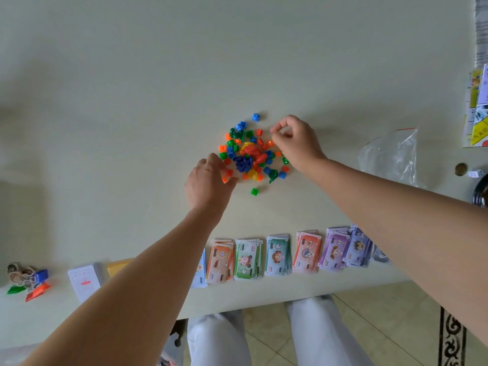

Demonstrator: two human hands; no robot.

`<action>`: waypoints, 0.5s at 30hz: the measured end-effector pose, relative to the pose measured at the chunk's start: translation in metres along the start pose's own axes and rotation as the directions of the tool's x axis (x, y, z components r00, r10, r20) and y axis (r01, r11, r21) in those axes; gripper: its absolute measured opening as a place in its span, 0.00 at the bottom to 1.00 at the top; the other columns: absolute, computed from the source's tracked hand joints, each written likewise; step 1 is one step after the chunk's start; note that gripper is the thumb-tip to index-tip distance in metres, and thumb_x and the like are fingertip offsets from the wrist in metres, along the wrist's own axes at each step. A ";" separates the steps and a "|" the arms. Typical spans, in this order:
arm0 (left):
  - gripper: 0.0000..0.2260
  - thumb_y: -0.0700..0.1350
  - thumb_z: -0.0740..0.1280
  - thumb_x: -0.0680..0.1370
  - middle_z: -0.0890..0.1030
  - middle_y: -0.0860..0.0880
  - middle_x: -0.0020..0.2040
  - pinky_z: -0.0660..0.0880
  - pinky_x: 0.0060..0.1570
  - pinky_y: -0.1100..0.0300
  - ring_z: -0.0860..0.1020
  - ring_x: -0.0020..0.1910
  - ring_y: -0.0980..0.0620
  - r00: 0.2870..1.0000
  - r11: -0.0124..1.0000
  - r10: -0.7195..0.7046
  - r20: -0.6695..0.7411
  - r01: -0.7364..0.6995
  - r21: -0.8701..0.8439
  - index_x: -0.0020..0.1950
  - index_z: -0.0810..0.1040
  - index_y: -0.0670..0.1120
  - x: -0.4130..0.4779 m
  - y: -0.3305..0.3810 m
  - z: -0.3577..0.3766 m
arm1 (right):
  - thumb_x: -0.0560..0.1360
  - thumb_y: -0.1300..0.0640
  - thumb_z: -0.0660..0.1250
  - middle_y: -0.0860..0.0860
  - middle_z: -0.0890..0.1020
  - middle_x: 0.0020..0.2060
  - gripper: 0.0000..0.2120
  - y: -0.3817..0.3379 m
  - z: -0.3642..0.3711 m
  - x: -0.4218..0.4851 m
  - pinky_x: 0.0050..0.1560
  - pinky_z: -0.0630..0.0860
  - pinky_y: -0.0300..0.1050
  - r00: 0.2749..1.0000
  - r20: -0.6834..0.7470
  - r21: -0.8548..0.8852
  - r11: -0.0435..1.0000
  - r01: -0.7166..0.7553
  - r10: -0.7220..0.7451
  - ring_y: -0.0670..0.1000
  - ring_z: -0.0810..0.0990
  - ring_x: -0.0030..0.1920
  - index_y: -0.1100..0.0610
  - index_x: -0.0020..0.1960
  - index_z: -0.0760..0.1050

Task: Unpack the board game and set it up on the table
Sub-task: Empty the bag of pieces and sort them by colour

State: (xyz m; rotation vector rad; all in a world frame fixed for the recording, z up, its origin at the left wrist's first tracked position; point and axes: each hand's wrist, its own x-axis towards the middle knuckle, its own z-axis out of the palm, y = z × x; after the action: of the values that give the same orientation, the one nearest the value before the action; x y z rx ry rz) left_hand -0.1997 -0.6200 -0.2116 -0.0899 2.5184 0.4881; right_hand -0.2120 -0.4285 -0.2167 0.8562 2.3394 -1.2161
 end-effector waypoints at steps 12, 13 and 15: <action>0.05 0.47 0.62 0.75 0.75 0.50 0.41 0.63 0.36 0.58 0.72 0.38 0.48 0.998 0.988 -0.014 -0.069 0.003 -0.156 0.44 0.74 0.46 0.000 0.000 -0.010 | 0.68 0.48 0.71 0.46 0.75 0.32 0.09 0.003 0.000 -0.006 0.38 0.69 0.43 0.990 0.099 -0.340 0.932 0.125 -0.097 0.51 0.76 0.38 0.49 0.45 0.73; 0.06 0.46 0.60 0.75 0.75 0.49 0.40 0.64 0.35 0.57 0.73 0.38 0.47 0.997 0.976 -0.026 -0.070 0.010 -0.218 0.42 0.73 0.45 0.000 -0.002 -0.011 | 0.69 0.48 0.71 0.46 0.76 0.33 0.09 0.000 0.002 -0.005 0.38 0.68 0.42 0.989 0.112 -0.355 0.925 0.133 -0.099 0.51 0.76 0.39 0.49 0.44 0.73; 0.10 0.46 0.55 0.73 0.77 0.46 0.38 0.66 0.34 0.56 0.73 0.38 0.46 0.998 0.936 -0.039 -0.054 0.018 -0.352 0.41 0.74 0.43 0.001 -0.004 -0.013 | 0.72 0.51 0.70 0.45 0.76 0.35 0.06 -0.006 0.005 -0.002 0.39 0.67 0.42 0.985 0.137 -0.401 0.903 0.155 -0.108 0.51 0.77 0.41 0.50 0.42 0.73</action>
State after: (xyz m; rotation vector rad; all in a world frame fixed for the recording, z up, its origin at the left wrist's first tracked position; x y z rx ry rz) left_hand -0.2069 -0.6282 -0.2030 -0.2803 2.4567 0.9328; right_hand -0.2136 -0.4363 -0.2149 0.4793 2.4618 -0.7452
